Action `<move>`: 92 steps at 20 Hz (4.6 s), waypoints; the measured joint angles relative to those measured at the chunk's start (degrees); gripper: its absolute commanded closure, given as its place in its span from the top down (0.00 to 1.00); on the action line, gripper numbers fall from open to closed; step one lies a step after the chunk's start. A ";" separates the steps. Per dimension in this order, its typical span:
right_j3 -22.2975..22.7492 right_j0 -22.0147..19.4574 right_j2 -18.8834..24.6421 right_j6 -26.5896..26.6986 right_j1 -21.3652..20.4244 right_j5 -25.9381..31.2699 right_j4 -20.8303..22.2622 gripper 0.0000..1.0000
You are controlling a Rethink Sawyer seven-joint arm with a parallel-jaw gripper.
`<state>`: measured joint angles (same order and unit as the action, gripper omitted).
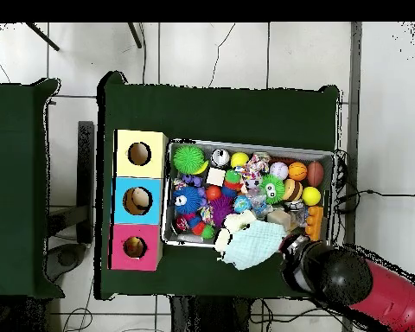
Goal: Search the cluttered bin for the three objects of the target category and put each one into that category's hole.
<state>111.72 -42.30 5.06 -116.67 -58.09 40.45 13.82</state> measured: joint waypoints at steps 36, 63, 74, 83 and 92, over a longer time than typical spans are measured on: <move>-14.57 2.70 0.79 0.00 11.19 0.01 0.20 0.00; -17.16 9.64 -9.82 -0.38 27.75 -10.97 -3.69 0.00; -21.77 10.61 -14.00 -0.38 33.16 -14.50 -7.58 0.00; -25.48 11.47 -15.38 -0.38 39.69 -19.27 -9.57 0.00; -27.07 13.39 -16.94 -0.38 41.91 -19.31 -12.04 0.00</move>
<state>84.66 -28.90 -11.88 -117.05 -16.18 21.14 1.77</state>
